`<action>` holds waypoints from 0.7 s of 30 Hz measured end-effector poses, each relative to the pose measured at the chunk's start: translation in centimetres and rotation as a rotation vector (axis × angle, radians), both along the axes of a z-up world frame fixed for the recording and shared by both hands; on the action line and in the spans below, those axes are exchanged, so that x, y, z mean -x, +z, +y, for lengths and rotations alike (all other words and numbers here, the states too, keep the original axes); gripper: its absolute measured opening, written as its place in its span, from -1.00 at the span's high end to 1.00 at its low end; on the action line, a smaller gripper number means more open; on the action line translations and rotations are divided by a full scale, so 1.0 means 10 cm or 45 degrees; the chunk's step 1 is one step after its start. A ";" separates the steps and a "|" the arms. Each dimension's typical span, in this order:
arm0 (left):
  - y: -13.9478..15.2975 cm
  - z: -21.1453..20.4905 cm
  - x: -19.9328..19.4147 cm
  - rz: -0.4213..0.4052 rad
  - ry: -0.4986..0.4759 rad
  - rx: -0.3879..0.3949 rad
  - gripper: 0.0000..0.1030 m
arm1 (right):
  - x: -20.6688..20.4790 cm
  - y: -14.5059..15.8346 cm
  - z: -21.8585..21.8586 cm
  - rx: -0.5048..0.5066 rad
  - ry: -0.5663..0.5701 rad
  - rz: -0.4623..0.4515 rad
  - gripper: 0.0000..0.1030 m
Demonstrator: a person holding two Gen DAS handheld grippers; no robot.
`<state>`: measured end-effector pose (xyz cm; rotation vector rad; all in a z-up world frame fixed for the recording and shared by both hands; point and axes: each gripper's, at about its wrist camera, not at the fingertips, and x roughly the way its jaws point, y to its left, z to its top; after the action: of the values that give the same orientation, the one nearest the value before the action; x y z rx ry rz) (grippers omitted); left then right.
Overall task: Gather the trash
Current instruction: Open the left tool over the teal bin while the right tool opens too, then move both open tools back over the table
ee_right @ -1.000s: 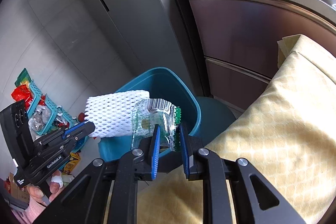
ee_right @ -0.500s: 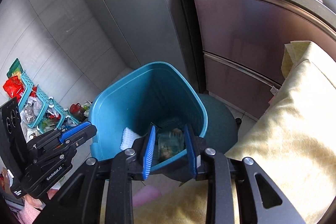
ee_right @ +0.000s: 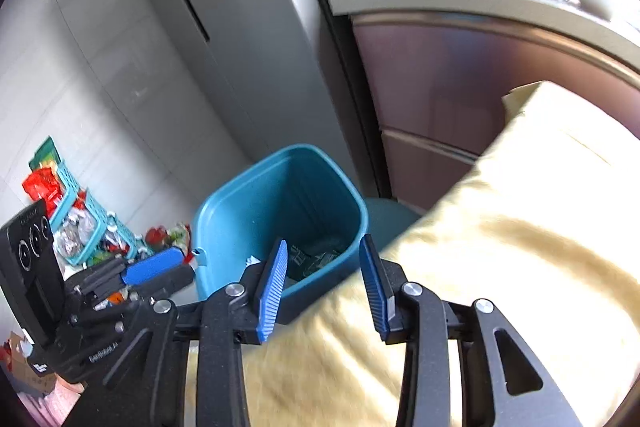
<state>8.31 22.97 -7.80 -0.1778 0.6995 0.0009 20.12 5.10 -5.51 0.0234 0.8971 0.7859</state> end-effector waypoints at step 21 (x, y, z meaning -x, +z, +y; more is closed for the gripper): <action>0.33 -2.28 -0.04 -0.100 -0.707 0.005 0.24 | 1.19 0.38 -2.50 -0.077 -0.609 -0.217 0.16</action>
<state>8.71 0.21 -4.49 0.0174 0.6523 -0.5353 8.21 -19.87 -1.71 0.2137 0.6674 0.3607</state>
